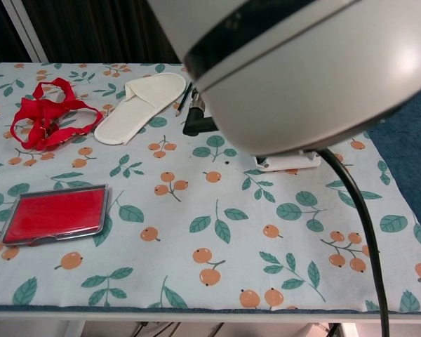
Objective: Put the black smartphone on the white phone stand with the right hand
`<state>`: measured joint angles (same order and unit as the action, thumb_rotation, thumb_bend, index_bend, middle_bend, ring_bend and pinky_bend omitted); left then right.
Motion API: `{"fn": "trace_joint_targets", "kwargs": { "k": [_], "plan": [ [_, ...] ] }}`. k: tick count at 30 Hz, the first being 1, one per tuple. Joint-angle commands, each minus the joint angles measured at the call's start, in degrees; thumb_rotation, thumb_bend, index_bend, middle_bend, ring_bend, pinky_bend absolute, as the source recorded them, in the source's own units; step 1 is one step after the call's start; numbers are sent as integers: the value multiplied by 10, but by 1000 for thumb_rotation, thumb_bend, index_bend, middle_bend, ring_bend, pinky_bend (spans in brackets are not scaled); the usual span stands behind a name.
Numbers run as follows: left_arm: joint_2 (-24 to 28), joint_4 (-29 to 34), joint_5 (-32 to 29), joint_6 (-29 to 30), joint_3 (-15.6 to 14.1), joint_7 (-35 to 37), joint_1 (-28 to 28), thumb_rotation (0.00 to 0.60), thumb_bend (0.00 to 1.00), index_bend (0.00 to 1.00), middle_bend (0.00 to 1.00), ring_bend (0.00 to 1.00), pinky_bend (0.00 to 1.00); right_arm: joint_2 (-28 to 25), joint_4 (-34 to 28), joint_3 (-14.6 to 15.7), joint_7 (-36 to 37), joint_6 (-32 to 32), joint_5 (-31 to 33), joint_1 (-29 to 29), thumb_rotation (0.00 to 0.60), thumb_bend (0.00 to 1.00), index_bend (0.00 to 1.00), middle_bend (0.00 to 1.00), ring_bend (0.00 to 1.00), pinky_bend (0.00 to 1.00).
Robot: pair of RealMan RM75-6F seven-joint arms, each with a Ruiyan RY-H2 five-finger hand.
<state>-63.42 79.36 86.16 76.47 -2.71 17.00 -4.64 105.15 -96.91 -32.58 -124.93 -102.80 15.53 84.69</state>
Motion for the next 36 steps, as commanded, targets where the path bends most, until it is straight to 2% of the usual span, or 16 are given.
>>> {"fn": "trace_joint_targets", "kwargs": {
  "k": [1, 14, 18, 22, 29, 34, 36],
  "plan": [
    [0, 2, 0, -2, 0, -2, -1, 117, 0, 89, 56, 72, 223, -5, -4, 1, 2, -2, 1, 1, 600, 244, 0, 0, 0, 0],
    [0, 4, -2, -7, -1, -6, -3, 118, 0, 89, 56, 72, 223, -30, -35, 11, 36, 21, -26, 2, 600, 245, 0, 0, 0, 0],
    [2, 6, -3, -7, -1, -8, -3, 118, 0, 89, 56, 72, 223, -44, -52, -3, 45, 17, -31, 11, 600, 244, 0, 0, 0, 0],
    [4, 8, -3, -8, -1, -10, -4, 117, 0, 89, 56, 72, 223, -71, -82, -33, 54, 0, -31, 21, 600, 245, 0, 0, 0, 0],
    [4, 17, -2, -13, 0, -20, -9, 120, 0, 89, 56, 72, 223, -154, -155, -80, 56, -56, -23, 28, 600, 265, 0, 0, 0, 0],
    [6, 29, -1, -14, 2, -33, -13, 118, 0, 89, 56, 72, 223, -229, -210, -101, 63, -75, -16, 6, 600, 273, 0, 0, 0, 0],
    [7, 34, -1, -13, 3, -39, -14, 117, 0, 89, 56, 72, 223, -276, -250, -108, 75, -77, -24, -17, 600, 273, 0, 0, 0, 0]
  ]
}}
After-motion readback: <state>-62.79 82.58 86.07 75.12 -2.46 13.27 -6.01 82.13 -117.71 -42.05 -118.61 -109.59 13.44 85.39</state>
